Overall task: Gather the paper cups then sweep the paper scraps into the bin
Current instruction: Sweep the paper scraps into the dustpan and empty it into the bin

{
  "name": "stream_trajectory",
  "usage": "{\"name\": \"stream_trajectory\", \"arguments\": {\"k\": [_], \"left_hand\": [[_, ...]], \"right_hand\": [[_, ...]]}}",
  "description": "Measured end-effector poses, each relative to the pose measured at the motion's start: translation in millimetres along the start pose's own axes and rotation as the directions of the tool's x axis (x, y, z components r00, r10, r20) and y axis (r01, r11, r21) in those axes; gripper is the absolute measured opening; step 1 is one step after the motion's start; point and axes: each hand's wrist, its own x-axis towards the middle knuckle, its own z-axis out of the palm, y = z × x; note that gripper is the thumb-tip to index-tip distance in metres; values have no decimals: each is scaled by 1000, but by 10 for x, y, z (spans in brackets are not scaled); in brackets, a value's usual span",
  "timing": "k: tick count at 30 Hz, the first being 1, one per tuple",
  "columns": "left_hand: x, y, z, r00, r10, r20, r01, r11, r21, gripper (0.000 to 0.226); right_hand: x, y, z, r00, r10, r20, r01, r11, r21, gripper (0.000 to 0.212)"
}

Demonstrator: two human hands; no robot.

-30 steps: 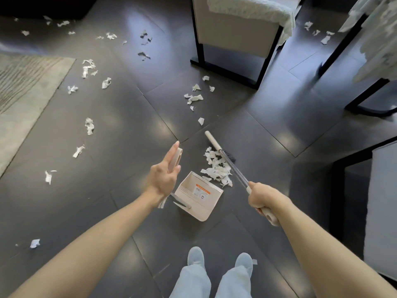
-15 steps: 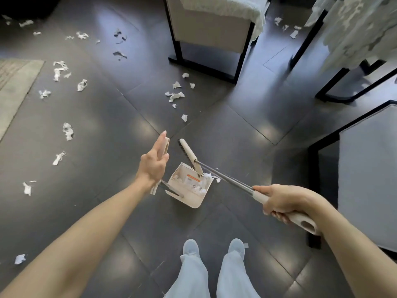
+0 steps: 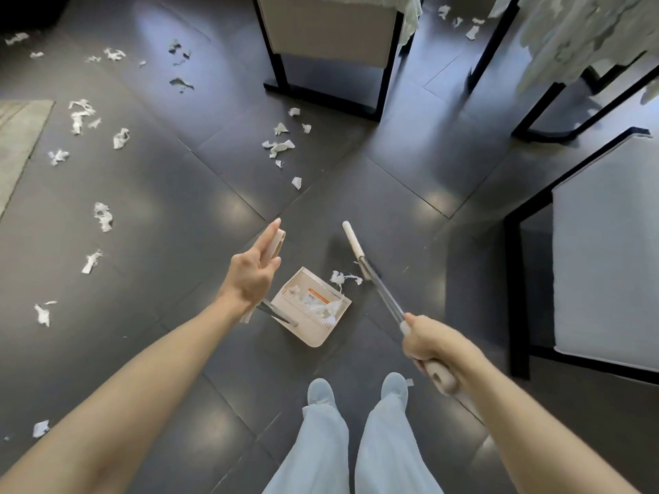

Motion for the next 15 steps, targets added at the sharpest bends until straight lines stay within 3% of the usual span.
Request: {"name": "stream_trajectory", "arguments": {"k": [4, 6, 10, 15], "left_hand": [[81, 14, -17, 1000, 23, 9, -23, 998, 57, 66], [125, 5, -59, 999, 34, 22, -35, 996, 83, 66], [172, 3, -188, 999, 35, 5, -35, 995, 89, 67], [353, 55, -376, 1000, 12, -7, -12, 997, -74, 77]], "right_hand": [[-34, -170, 180, 990, -60, 131, 46, 993, 106, 63], [-83, -192, 130, 979, -70, 190, 3, 943, 331, 58], [-150, -189, -239, 982, -80, 171, -32, 823, 567, 58], [-150, -424, -844, 986, -102, 129, -7, 755, 656, 67]]}}
